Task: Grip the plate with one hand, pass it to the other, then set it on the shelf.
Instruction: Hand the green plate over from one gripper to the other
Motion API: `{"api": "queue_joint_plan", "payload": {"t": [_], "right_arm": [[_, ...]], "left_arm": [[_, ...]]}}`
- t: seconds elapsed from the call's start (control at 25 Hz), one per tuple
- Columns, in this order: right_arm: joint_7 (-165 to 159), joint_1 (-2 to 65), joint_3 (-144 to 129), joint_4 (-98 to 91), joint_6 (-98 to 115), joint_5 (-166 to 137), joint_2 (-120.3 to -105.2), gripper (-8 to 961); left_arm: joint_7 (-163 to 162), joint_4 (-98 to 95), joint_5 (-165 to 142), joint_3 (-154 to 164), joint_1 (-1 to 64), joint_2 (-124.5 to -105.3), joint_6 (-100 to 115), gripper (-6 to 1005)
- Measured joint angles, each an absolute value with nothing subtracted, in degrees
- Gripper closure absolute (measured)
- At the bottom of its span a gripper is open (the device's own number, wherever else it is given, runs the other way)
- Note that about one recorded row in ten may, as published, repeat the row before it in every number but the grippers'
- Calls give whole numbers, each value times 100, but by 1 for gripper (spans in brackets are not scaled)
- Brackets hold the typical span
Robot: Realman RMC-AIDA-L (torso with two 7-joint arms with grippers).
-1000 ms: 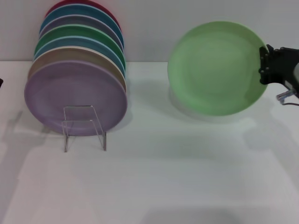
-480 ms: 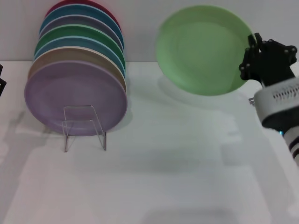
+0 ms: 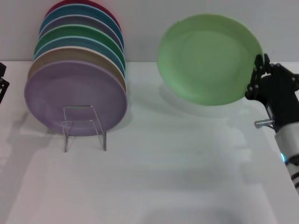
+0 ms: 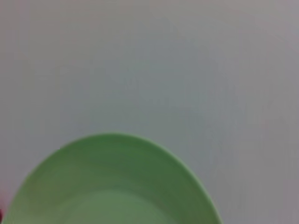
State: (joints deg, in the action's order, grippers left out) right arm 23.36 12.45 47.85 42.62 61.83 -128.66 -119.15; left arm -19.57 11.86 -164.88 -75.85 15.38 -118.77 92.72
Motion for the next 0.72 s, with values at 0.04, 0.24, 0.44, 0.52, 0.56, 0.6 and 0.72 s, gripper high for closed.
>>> {"api": "queue_joint_plan", "payload": {"t": [0.04,0.24,0.44,0.52,0.56,0.6,0.72], "right_arm": [[2336,1245,4785,4262,6183,-12866,-11915,930],[953,1644,4499,3014,6919,-13052,-11949,929],[709,1652,4182,2715,7374,-13051,-11969,927],[713,1602,4044,2717,7543,-13051,-11969,926],[714,1578,3995,2721,7607,-13053,-11968,926],[716,1544,3932,2728,7661,-13063,-11965,926],[726,1483,3732,2745,7798,-13074,-11963,926]], "left_arm": [[-2009,1186,-16490,-7536,1530,-11879,9290,279],[-2180,1187,-16491,-6951,1465,-11875,9654,282],[-2219,1196,-16488,-6406,1298,-11873,9923,284],[-2232,1205,-16489,-6280,1265,-11875,9951,285],[-2240,1219,-16487,-6124,1227,-11877,9970,285],[-2239,1248,-16489,-5821,1187,-11888,9976,286],[-2211,1270,-16488,-5422,1198,-11900,9905,287]]}}
